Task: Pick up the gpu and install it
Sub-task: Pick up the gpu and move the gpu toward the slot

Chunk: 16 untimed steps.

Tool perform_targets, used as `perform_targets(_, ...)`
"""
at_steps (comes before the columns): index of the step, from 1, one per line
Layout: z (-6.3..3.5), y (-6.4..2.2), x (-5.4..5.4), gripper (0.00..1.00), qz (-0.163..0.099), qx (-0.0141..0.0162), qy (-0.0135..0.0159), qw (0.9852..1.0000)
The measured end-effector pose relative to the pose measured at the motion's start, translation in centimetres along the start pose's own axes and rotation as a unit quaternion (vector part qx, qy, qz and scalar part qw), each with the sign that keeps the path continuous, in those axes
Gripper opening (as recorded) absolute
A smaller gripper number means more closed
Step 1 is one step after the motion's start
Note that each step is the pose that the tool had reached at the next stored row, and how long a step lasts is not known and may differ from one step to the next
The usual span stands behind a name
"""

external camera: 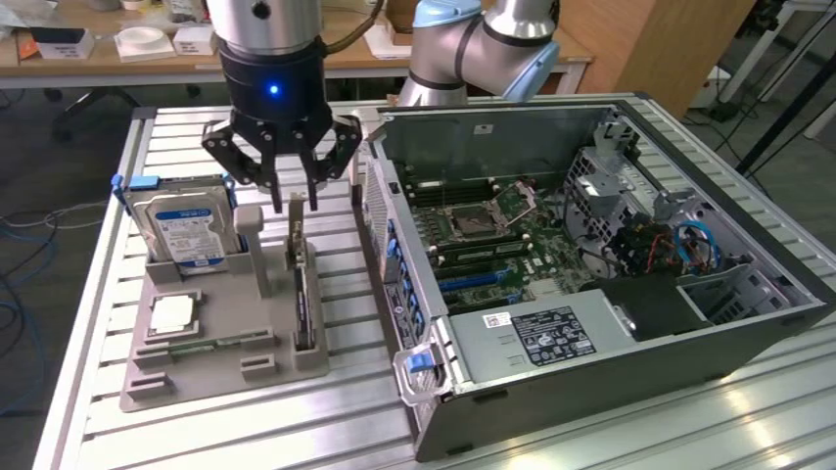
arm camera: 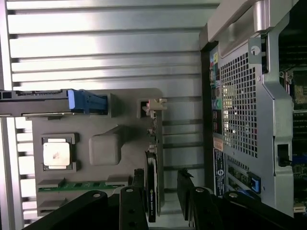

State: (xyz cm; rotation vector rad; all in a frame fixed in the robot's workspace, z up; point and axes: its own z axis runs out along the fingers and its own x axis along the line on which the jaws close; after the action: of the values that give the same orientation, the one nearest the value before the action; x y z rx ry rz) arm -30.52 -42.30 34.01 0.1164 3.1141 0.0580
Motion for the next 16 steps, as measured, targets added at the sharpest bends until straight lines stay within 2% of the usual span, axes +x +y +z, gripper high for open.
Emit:
perform_targets(7,1.08,-0.27,0.0,0.41,0.0,0.001,0.0007,1.0)
perform_targets(16,1.33,-0.28,0.0,0.41,0.0,0.0025,0.001,1.0)
